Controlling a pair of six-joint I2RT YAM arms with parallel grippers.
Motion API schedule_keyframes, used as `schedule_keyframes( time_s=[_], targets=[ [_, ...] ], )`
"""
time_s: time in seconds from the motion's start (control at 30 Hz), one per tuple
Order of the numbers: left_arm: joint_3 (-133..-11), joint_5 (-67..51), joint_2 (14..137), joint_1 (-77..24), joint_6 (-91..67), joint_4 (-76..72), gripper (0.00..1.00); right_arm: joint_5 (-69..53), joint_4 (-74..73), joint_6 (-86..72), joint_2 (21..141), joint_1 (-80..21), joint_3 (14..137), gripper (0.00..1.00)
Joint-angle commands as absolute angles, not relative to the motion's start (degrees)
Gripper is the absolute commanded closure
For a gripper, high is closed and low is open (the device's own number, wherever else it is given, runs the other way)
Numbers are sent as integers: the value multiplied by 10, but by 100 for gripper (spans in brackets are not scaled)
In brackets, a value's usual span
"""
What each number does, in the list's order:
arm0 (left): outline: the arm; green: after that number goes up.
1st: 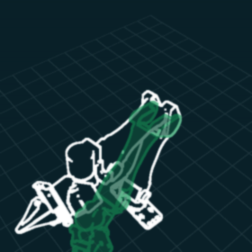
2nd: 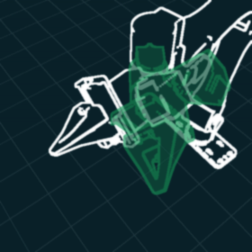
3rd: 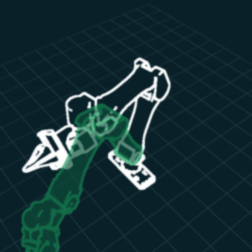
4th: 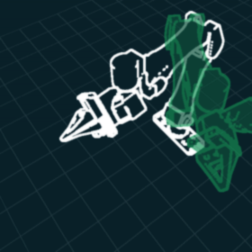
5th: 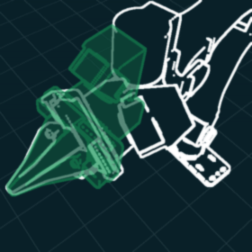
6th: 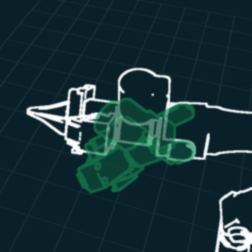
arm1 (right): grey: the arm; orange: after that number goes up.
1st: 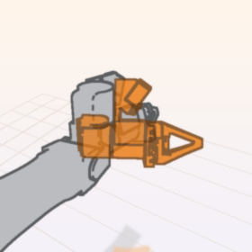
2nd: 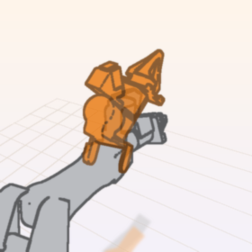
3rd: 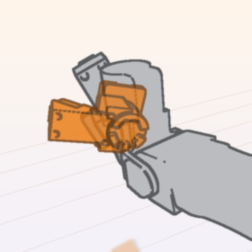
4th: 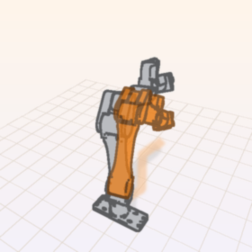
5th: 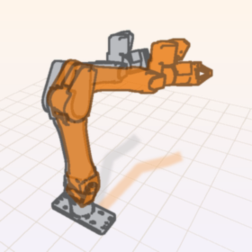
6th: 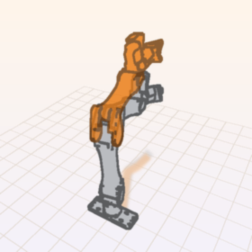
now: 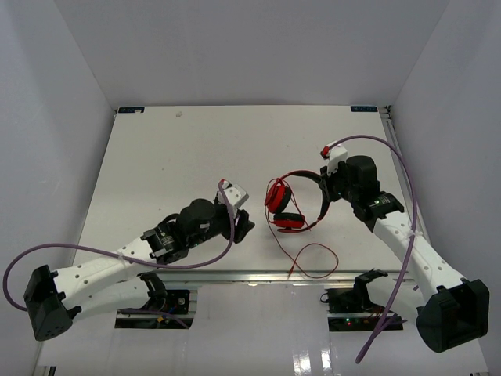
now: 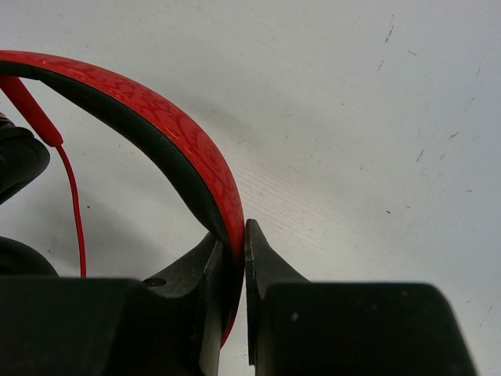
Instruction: Wrap the headphones
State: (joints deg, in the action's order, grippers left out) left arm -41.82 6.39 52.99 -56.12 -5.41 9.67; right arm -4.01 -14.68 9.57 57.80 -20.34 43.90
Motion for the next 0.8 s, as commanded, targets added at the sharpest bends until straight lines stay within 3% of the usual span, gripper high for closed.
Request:
schedule_keyframes(
  time_s=[0.0, 0.1, 0.33, 0.4, 0.77],
  targets=[
    [-332, 14, 538, -612, -174, -5, 32, -51, -107, 64, 592, -202, 494, 92],
    [-301, 54, 567, -653, -195, -72, 31, -68, -110, 51, 608, -194, 508, 92],
    [-174, 74, 622, -656, -244, -400, 25, -126, -141, 25, 619, -167, 557, 92],
    [-123, 83, 657, -657, -263, -500, 19, -148, -154, 17, 619, -159, 576, 92],
    [-181, 150, 921, -657, -232, -815, 11, -204, -195, -31, 633, -147, 678, 92]
  ],
)
